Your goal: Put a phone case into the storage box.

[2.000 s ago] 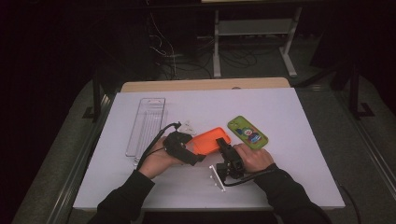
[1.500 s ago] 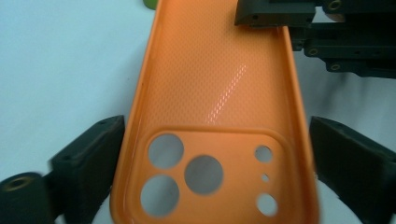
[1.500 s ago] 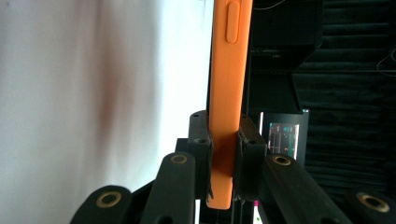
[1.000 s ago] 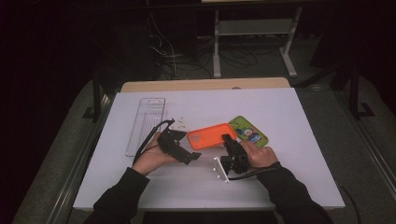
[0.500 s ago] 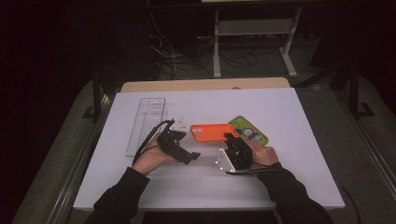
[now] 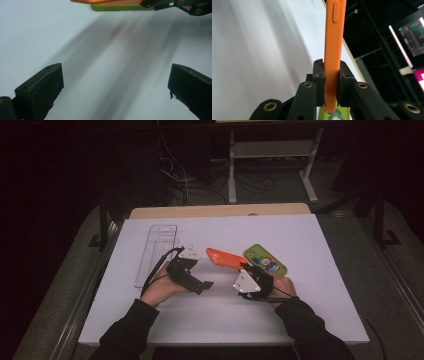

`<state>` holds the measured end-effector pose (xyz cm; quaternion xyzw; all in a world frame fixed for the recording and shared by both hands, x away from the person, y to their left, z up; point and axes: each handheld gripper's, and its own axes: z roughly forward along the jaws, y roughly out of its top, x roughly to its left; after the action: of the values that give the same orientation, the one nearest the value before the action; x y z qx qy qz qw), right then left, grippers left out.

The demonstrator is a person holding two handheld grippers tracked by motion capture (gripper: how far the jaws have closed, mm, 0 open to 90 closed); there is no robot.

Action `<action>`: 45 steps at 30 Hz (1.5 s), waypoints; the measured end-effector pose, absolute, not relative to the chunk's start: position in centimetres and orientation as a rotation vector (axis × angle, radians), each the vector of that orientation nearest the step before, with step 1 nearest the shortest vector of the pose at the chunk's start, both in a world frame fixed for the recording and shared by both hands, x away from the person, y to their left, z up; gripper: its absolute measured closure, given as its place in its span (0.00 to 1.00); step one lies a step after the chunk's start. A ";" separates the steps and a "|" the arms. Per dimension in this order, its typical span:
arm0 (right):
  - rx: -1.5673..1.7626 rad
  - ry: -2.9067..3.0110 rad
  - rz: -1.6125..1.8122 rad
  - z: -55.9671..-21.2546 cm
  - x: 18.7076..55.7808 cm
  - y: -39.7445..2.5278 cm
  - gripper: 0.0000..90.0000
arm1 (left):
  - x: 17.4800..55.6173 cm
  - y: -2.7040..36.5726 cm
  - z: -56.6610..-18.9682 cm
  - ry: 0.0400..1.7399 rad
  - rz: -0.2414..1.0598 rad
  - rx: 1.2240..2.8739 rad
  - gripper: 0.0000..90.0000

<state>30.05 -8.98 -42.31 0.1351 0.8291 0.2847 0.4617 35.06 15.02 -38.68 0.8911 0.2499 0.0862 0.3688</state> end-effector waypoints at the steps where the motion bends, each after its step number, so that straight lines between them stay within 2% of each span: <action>1: 0.332 2.039 0.700 -42.3 30.1 -9.0 0.87 | 35.1 15.0 -38.7 0.642 0.221 2.288 0.00; 36: 1.124 2.273 1.373 -41.4 33.1 -12.5 0.87 | 35.3 15.3 -38.9 0.700 0.214 2.269 0.00; 45: 1.124 2.276 1.362 -41.5 33.0 -12.3 0.87 | 35.6 15.5 -38.3 0.742 0.164 2.172 0.00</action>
<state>33.04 -12.33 -41.52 0.3869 0.7833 0.4688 0.1301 35.64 15.48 -38.32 0.8618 0.2945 0.0652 0.4079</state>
